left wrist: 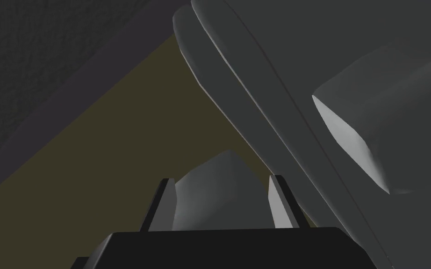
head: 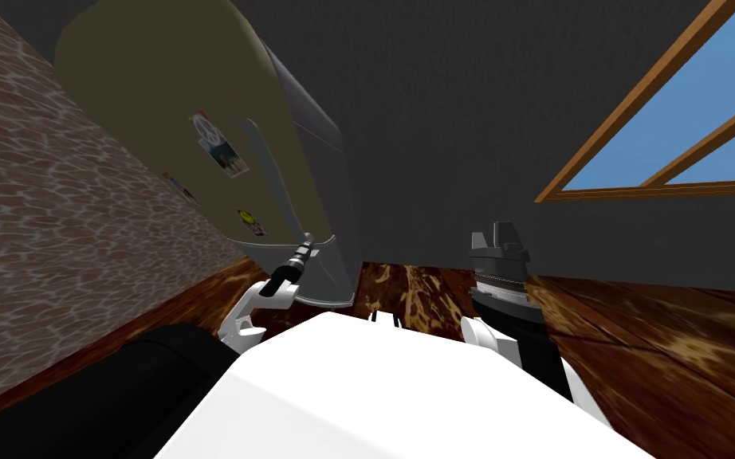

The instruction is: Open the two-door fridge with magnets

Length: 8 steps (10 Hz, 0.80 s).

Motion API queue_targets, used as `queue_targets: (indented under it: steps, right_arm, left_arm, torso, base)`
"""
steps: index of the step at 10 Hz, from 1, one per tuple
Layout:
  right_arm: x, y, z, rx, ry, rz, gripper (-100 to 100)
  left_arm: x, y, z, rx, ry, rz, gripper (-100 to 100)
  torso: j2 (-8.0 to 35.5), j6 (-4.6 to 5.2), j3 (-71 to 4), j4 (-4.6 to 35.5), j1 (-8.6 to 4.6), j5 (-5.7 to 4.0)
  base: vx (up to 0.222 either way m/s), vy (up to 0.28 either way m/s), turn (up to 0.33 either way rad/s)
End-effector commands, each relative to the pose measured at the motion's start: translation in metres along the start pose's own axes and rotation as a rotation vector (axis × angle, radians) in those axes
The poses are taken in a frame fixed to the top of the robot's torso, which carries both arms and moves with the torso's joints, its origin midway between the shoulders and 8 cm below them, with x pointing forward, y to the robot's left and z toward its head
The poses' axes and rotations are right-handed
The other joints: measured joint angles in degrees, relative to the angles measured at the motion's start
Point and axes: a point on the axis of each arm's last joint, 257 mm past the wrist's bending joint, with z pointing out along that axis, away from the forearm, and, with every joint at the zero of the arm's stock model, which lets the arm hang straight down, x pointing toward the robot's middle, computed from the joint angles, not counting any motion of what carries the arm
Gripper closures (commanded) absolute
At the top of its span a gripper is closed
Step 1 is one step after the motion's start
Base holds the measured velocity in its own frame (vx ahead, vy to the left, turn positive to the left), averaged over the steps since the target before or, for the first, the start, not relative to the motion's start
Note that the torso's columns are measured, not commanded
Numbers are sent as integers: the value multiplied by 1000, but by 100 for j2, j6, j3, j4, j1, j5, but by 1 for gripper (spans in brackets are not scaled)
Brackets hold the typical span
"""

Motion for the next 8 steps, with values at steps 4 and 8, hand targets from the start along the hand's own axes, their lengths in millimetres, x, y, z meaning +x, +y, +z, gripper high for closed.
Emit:
queue_targets:
  steps: [4,8]
  right_arm:
    - [0,0,0,0,0,0,0]
    - [0,0,0,0,0,0,0]
  left_arm:
    - [38,-36,-14,92,108,6,100]
    - [64,-57,-28,148,183,2,100]
  torso:
    - [-5,-42,-8,20,27,-8]
    - [-10,-53,-19,34,57,-14]
  base:
    - [-310,183,-69]
    - [-285,221,-70]
